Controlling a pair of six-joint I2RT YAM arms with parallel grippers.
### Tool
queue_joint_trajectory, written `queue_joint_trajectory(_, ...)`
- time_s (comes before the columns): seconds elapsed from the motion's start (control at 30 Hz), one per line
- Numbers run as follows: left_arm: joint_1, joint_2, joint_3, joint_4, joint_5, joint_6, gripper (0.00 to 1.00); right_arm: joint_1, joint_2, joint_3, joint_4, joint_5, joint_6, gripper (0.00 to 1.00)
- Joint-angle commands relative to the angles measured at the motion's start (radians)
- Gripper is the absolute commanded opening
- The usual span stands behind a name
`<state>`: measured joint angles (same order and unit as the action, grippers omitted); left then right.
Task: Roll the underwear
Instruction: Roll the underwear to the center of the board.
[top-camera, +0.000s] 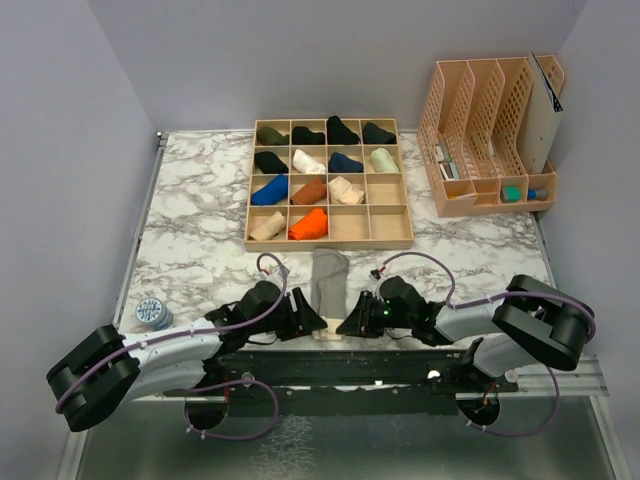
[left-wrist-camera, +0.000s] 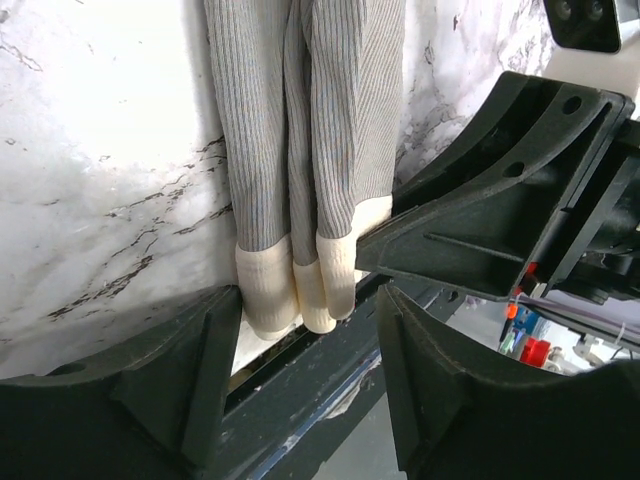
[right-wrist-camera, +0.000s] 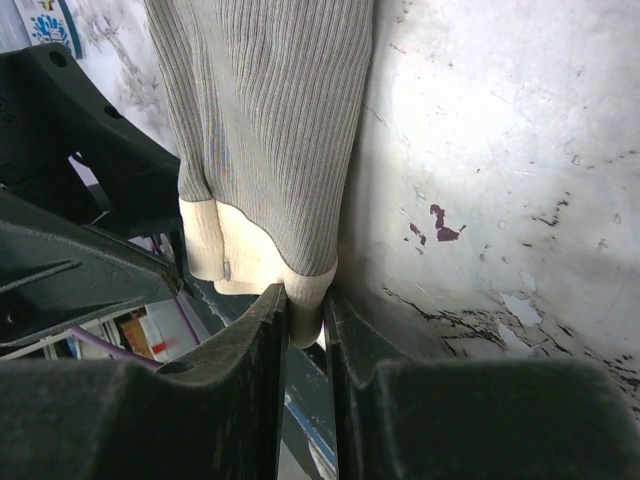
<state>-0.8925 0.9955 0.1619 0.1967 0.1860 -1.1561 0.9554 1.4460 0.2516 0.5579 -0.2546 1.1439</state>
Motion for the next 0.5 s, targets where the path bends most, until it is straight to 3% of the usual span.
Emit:
queue_joint_trajectory(0.0,-0.007,0.051,-0.031,-0.069,-0.091,-0.007,0.63,0.003,0.032,-0.044,-0.112,0.034,-0.025,0.25)
queue_joint_trajectory(0.47,-0.016,0.087,-0.033,-0.029,-0.110,-0.020,0.38,0.005,0.033,-0.046,-0.066,0.007,-0.044,0.27)
